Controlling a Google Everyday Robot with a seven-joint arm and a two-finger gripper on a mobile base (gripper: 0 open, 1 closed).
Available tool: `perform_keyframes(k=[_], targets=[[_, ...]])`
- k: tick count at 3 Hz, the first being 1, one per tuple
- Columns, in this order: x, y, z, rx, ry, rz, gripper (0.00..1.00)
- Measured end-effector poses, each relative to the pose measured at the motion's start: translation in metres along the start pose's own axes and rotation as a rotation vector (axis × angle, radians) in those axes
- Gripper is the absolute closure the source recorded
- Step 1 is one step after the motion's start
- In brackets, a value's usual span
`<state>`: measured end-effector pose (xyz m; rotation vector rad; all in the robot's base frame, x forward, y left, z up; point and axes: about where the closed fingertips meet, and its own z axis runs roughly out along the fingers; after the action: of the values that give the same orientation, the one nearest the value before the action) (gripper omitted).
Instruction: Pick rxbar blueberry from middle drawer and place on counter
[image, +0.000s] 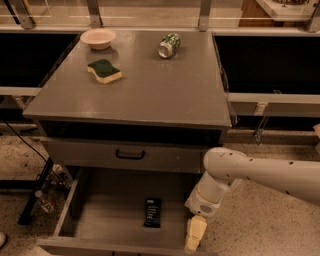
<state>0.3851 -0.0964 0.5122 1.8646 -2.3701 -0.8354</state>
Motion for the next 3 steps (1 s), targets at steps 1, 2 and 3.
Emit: perform_keyframes(k=[1, 2, 3], targets=[[-0.0003, -0.0031, 0.0044, 0.043, 0.056, 0.059, 0.00], [-0.0009, -0.0029, 0.0066, 0.060, 0.088, 0.088, 0.00], [-0.0055, -0.0046, 0.0119, 0.059, 0.080, 0.090, 0.00]])
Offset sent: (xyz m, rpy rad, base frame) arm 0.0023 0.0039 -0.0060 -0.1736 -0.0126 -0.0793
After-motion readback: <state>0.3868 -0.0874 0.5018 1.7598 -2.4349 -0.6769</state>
